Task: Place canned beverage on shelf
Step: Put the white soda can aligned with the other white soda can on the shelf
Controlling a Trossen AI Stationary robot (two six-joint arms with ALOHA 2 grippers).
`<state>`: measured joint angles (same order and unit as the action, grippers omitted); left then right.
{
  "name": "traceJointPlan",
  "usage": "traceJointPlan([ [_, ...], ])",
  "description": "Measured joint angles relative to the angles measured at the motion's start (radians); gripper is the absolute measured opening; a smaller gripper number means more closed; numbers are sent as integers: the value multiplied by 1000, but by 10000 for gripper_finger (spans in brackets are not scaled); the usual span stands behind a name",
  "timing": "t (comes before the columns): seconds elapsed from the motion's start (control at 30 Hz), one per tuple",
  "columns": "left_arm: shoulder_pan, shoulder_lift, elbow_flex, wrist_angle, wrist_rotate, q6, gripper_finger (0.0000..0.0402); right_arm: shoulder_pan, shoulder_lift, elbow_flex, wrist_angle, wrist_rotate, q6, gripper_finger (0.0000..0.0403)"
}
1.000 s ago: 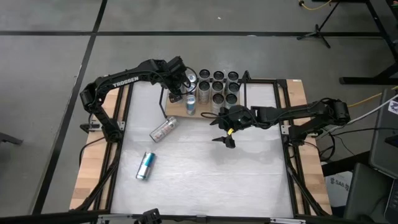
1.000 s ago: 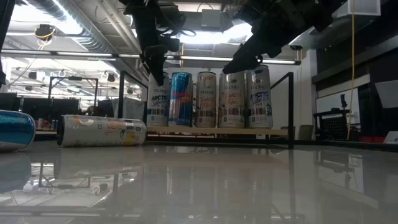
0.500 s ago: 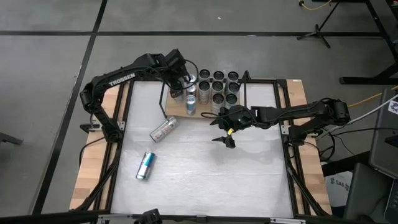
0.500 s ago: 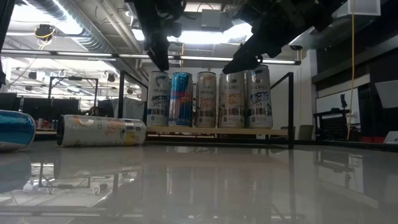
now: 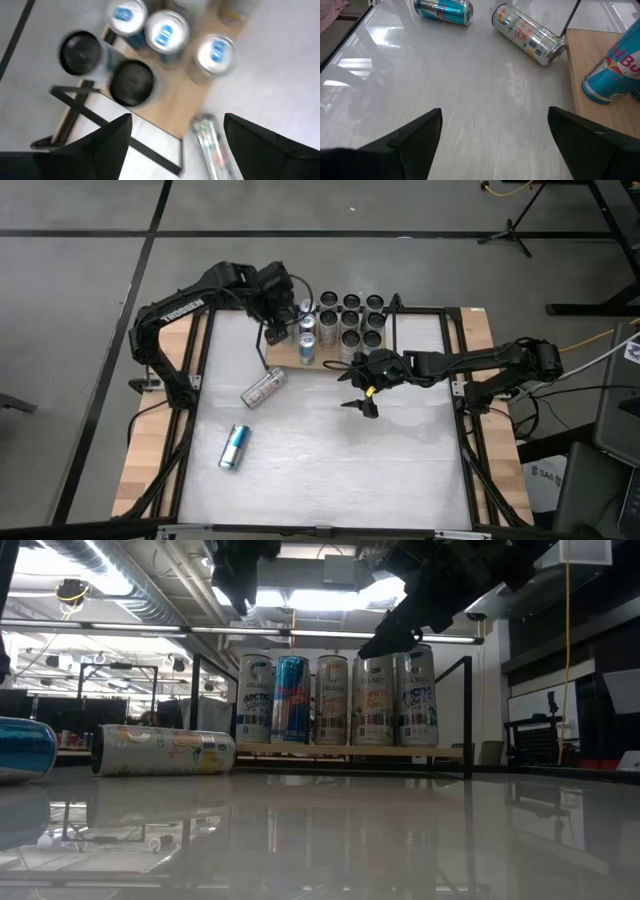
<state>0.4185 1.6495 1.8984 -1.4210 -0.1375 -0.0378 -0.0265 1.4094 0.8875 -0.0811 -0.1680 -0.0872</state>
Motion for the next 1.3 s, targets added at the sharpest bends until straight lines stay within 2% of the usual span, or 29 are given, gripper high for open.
traceJointPlan([
  [0.13, -76, -32, -16, -41, -2, -75, 305, 0, 0, 0, -4, 0, 0, 351],
  [0.3, -178, -102, -130, -34, -12, -207, 305, 0, 0, 0, -7, 0, 0, 351],
  [0.53, -312, -286, -440, 102, -80, -462, 305, 0, 0, 0, -18, 0, 0, 351],
  [0.83, -456, -502, -827, 332, -87, -749, 305, 0, 0, 0, -24, 0, 0, 351],
  [1.07, -535, -536, -1033, 423, -117, -915, 305, 0, 0, 0, -25, 0, 0, 351],
  [1.3, -571, -536, -1171, 503, -124, -1027, 305, 0, 0, 0, -25, 0, 0, 351],
])
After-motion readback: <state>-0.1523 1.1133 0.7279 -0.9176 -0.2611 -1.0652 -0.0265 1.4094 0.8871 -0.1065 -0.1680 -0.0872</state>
